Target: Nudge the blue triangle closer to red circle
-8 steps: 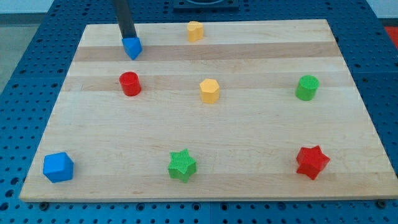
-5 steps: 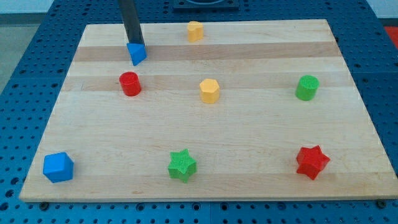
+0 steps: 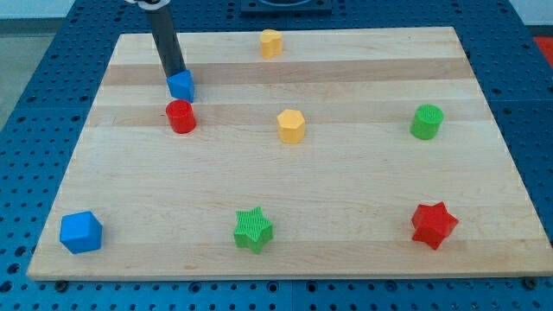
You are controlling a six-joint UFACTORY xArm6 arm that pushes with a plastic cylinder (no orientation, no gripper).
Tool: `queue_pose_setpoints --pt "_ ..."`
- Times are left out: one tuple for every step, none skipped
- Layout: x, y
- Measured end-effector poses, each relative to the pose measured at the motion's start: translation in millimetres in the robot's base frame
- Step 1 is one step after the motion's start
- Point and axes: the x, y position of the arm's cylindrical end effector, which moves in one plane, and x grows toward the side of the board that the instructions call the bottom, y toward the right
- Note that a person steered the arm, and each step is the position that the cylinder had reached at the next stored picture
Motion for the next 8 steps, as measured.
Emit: queue_pose_setpoints --pt "-6.9 -0.1" --pt "-59.5 -8.9" --pt "-98.4 0.7" --pt "-116.0 62.9" --pt "-116.2 116.0" --pt "-114.5 178.5" --pt "-114.5 182.2" --pt "-114.5 174.3"
